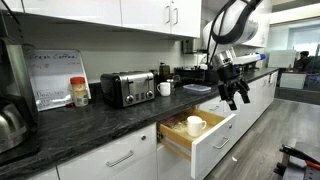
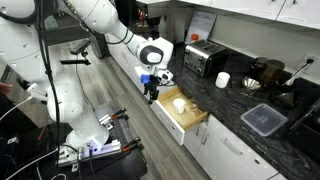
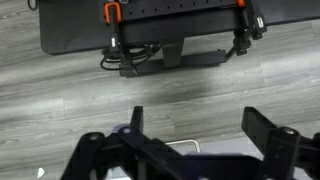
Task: Remove one white mug from the countertop and place it inside the open drawer then close the drawer
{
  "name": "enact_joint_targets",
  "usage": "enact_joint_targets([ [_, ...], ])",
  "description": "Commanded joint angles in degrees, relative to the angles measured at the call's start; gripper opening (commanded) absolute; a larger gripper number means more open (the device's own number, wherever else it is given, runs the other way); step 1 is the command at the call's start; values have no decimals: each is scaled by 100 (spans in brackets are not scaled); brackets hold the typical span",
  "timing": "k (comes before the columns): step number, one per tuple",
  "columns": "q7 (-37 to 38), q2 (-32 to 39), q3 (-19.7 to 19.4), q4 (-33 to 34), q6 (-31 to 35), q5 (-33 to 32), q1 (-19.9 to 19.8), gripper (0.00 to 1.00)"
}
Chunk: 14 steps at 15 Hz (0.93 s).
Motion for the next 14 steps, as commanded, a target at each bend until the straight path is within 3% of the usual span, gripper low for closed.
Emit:
enact_joint_targets([
  [1, -367, 21, -52, -270, 337, 91, -122, 100],
  [6, -569, 156, -119, -475, 1002, 26, -173, 100],
  [7, -386, 88, -55, -382, 730, 6, -128, 100],
  [14, -383, 96, -41, -390, 756, 4, -125, 100],
])
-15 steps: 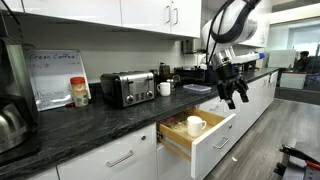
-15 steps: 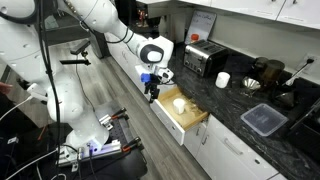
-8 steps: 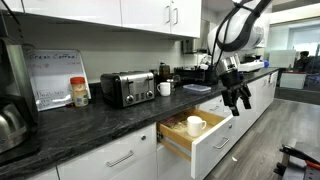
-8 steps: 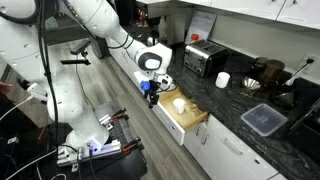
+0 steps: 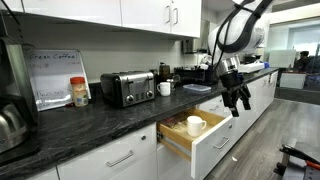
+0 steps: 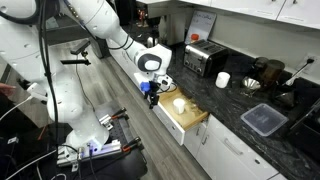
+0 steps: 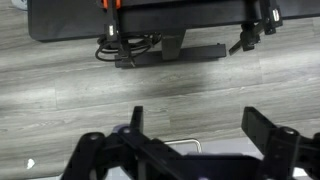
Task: Remove one white mug from the countertop and place it inside the open drawer then close the drawer
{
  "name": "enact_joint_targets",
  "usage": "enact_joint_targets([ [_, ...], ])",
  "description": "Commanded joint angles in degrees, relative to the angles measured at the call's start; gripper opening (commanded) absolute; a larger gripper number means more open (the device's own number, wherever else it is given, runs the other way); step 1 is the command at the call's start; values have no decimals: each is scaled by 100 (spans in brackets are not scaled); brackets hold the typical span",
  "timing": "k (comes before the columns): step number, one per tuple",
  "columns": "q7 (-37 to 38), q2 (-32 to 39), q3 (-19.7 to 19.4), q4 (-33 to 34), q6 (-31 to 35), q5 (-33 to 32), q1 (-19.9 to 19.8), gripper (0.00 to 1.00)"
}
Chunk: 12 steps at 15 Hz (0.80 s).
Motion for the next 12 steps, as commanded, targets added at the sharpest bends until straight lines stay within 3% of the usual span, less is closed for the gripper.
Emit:
enact_joint_targets([
  [1, -5, 2, 54, 6, -7, 6, -51, 100],
  [12, -93, 239, 35, -75, 437, -152, -77, 100],
])
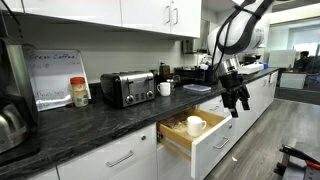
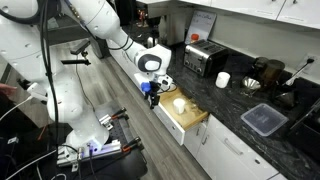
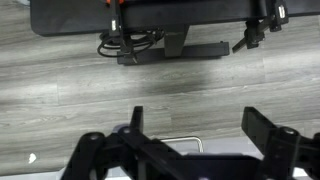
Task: Remove one white mug from the countertop and place it inside the open drawer then close the drawer
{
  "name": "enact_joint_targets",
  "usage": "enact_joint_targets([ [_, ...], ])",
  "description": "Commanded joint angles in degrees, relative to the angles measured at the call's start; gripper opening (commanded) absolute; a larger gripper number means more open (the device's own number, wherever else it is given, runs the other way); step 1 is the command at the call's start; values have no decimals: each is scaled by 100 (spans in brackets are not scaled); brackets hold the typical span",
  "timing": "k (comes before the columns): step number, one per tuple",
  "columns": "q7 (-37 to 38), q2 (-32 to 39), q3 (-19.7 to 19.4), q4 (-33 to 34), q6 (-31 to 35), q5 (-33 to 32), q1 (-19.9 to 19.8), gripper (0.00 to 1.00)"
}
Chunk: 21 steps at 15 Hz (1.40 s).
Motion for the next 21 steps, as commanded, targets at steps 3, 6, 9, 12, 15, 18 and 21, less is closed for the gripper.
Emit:
enact_joint_targets([
  [3, -99, 393, -3, -88, 600, -91, -95, 100],
  [6, -134, 619, -30, -101, 873, -95, -108, 100],
  [9, -172, 855, -40, -116, 1228, -124, -110, 100],
  [12, -293, 1089, -49, -111, 1570, -124, -118, 100],
  [15, -435, 1290, -57, -103, 1891, -96, -132, 100],
  [18, -518, 1450, -72, -121, 2224, -119, -153, 100],
  [21, -598, 1559, -78, -148, 2621, -105, -170, 100],
])
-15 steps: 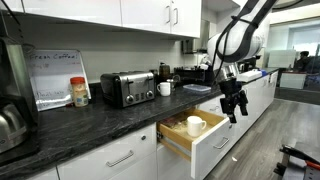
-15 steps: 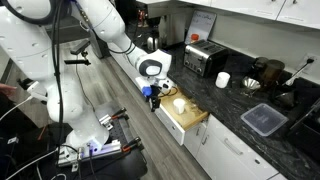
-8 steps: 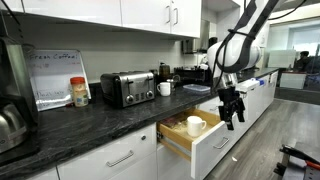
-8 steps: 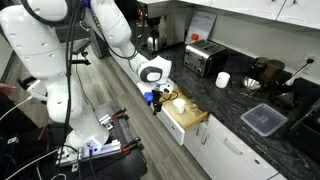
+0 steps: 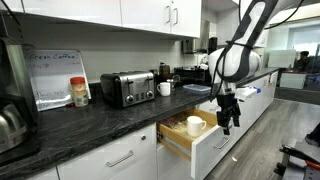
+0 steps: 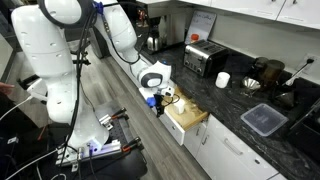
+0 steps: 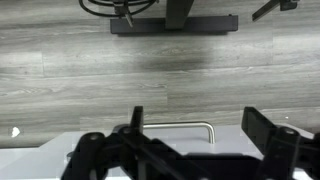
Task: Remove one white mug from the countertop and place it inside the open drawer then close the drawer
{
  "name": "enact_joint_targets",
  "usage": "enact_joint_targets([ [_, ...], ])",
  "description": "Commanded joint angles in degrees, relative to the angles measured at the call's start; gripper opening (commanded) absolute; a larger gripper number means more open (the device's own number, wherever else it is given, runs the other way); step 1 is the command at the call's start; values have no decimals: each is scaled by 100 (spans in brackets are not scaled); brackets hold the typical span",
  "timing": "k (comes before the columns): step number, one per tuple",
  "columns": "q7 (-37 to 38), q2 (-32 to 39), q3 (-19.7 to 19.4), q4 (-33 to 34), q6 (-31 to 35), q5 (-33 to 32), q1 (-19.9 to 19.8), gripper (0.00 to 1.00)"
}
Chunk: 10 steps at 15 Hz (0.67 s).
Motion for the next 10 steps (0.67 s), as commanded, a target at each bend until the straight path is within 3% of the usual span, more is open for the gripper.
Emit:
enact_joint_targets([
  [1, -211, 145, -23, -74, 569, -59, -103, 100],
  [10, -339, 265, 13, -218, 1476, -8, -104, 100],
])
